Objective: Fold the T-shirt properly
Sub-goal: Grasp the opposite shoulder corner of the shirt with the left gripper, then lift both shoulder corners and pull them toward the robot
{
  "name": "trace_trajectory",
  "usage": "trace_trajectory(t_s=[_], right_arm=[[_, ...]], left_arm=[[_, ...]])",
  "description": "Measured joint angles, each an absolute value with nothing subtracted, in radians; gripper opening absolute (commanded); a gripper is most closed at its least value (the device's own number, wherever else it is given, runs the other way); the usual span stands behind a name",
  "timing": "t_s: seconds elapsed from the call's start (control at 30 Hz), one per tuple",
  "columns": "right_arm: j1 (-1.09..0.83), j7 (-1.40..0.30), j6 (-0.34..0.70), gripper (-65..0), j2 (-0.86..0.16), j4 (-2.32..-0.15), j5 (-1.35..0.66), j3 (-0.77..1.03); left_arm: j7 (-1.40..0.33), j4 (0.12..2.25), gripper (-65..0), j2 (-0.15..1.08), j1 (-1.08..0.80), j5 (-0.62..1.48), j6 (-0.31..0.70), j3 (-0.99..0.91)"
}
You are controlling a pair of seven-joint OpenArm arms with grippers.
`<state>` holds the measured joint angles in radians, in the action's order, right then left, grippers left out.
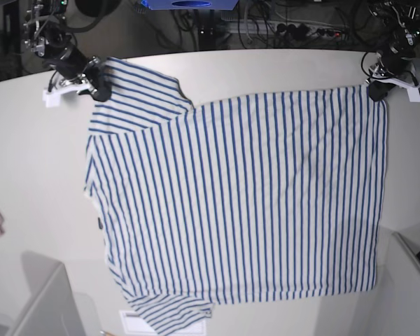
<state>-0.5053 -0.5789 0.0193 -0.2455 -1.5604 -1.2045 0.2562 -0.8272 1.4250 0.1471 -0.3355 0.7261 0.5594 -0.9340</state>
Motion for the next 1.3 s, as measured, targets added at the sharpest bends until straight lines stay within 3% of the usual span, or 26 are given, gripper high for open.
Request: trace_trajectory(t_s=[0.4, 0.93, 1.3], right_arm=[[-0.567, -0.599, -0.008, -65.0, -0.245, -1.647, -1.177, 0.256], [-0.686, -0.603, -0.013, -65.0, -0.235, -1.847, -1.171, 0.256], [-0.636, -0.603, -0.012, -65.0, -0.234, -1.878, -1.174, 0.256]], left_arm=[[-0.824, 1.522, -65.0, 0.140, -0.375, 0.529, 0.565, -0.928], [-0.828, 1.635, -65.0, 0.139, -0.500, 0.524, 0.562, -0.928], [-0.836, 1.735, -65.0, 0.142, -0.479, 0.425, 0.559, -0.901]])
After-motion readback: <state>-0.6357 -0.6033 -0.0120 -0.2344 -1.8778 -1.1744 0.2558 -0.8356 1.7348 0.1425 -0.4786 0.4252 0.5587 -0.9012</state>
